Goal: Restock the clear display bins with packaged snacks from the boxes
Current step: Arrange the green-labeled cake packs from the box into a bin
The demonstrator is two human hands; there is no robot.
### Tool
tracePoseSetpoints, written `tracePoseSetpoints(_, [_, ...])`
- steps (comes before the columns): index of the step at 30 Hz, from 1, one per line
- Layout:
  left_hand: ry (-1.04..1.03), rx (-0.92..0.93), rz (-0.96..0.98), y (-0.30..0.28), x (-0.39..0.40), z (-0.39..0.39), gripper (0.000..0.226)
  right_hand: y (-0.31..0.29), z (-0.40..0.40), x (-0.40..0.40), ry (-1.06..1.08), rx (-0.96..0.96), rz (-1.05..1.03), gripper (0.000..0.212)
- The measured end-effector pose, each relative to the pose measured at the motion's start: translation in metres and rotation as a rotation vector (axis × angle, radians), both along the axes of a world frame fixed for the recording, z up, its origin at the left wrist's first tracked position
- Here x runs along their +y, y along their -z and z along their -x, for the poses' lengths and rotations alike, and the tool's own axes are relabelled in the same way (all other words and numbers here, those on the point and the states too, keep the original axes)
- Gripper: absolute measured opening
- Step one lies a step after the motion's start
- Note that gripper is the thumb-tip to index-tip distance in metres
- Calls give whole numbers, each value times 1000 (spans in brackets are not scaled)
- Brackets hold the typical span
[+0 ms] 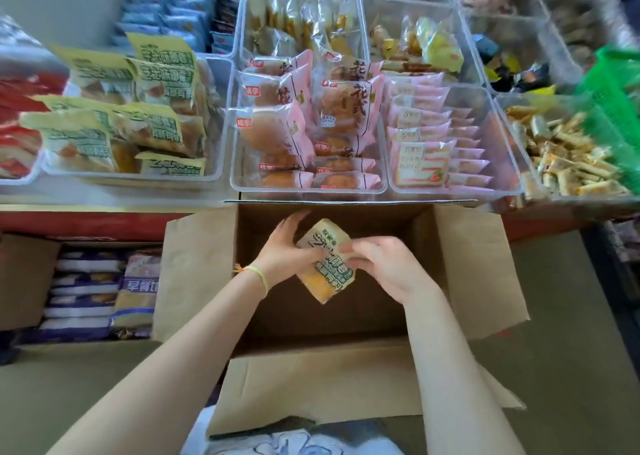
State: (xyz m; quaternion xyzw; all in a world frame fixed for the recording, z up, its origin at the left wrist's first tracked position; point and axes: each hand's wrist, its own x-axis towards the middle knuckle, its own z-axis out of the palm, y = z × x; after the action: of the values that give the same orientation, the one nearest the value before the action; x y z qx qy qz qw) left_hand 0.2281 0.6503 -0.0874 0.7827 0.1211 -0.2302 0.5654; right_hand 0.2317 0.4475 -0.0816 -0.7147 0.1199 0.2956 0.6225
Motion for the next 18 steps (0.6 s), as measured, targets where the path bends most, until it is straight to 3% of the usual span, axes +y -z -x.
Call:
tracePoseSetpoints(4, [33, 75, 269, -30, 47, 3, 52, -56, -1, 39, -50, -131, -32, 29])
tracePoseSetpoints(8, [3, 16, 468, -64, 104, 7, 29, -93, -5, 98, -62, -192, -68, 31])
tracePoseSetpoints(13, [-186, -41, 520, -77, 179, 7, 33, -112, -14, 184, 53, -250, -135, 22])
tracePoseSetpoints(16, [-373, -82, 615, -79, 220, 5, 40, -113, -20, 225, 60, -278, -37, 45])
tracePoseSetpoints(18, [-445, -111, 670, -78, 246, 2, 42, -115, -21, 253, -16, -256, 17, 43])
